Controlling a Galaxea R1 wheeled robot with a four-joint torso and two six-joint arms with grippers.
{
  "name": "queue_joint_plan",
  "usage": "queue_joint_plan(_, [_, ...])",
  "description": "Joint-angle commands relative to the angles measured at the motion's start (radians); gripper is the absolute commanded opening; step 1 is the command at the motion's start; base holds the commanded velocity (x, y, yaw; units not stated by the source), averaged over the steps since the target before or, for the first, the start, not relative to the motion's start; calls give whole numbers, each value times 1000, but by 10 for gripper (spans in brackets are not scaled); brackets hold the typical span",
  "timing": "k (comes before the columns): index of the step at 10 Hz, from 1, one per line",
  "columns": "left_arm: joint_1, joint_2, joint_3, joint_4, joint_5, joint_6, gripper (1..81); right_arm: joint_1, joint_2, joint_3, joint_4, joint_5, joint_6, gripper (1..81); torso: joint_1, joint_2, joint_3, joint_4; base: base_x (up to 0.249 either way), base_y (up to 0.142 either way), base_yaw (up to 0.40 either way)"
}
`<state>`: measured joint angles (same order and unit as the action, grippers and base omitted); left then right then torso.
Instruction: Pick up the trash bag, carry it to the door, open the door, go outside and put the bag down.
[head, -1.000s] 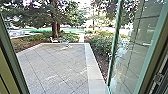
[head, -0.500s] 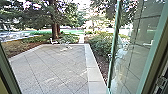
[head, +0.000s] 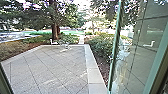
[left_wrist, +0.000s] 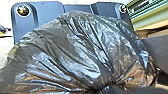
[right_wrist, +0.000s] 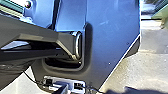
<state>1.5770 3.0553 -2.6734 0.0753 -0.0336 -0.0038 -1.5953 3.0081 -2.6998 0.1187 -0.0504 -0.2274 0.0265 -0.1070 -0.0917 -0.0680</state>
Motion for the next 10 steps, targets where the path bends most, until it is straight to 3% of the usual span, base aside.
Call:
queue_joint_plan(1, [-47, 4, 6, 11, 43, 5, 10, 45, 10, 11, -1, -66, -3, 811, 0, 0, 0, 0, 105, 0, 0])
queue_joint_plan(10, [-47, 5, 6, 9, 43, 5, 10, 47, 8, 11, -1, -66, -3, 811, 0, 0, 0, 0, 111, 0, 0])
